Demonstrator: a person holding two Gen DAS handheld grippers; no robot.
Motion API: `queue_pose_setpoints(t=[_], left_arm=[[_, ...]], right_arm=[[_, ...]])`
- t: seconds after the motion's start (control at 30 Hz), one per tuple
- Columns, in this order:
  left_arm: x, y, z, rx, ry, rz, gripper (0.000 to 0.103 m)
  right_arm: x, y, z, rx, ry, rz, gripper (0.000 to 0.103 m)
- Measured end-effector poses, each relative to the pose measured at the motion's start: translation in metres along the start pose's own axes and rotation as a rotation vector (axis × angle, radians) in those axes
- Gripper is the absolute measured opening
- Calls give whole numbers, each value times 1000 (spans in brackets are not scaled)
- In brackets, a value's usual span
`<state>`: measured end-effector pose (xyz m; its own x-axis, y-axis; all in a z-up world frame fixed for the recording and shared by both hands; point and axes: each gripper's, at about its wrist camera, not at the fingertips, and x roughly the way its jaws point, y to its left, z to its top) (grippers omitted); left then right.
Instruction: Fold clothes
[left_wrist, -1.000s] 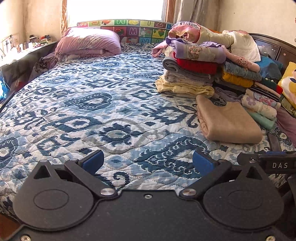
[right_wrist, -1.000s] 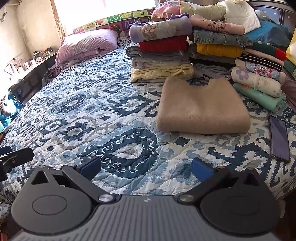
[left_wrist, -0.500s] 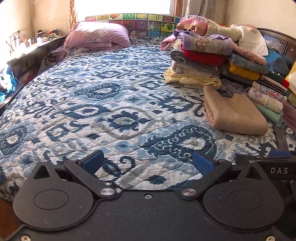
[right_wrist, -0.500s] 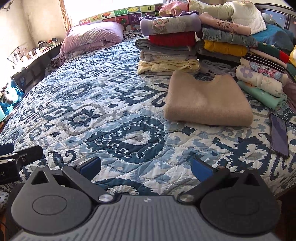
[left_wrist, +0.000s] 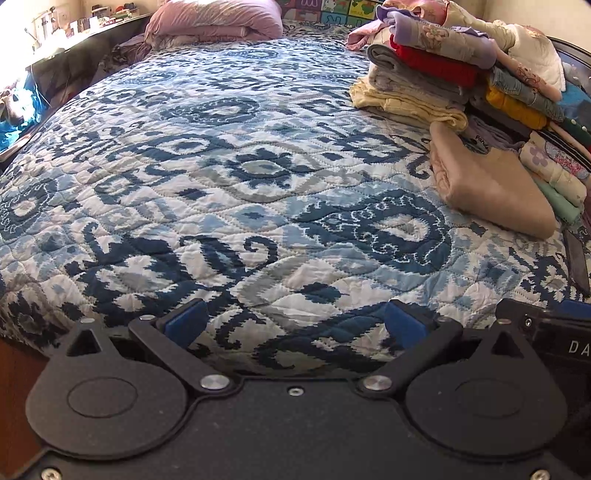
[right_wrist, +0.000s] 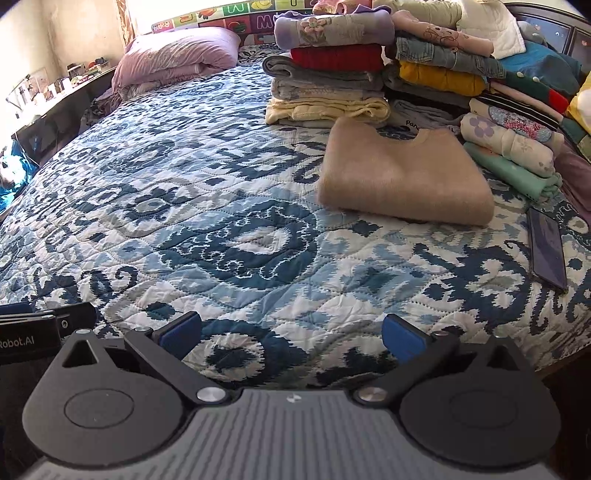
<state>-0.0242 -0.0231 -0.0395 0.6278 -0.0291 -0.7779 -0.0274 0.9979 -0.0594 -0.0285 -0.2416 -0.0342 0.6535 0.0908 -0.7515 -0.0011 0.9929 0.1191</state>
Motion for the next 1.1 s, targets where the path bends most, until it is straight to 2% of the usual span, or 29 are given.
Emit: queue_pose_setpoints(t=[0.13,0.3,0.5,0.7,1.1], left_arm=[[8,-7,-13,49,38,33,103],[12,-12,-24,66,65,35,103],[5,-13,-24,65,44,32,103],[-8,-18,-22,85,-12,29,103],[-17,-18,-22,76,-45,17,103]], right_arm=[[3,-2,-10,4,26,1,103],[10,-1,-24,-12,64,0,103],[9,4,-32,-32,80,6,103],[5,4,-31,-35,66,8,103],[2,6,-32,-44,58,18,103]])
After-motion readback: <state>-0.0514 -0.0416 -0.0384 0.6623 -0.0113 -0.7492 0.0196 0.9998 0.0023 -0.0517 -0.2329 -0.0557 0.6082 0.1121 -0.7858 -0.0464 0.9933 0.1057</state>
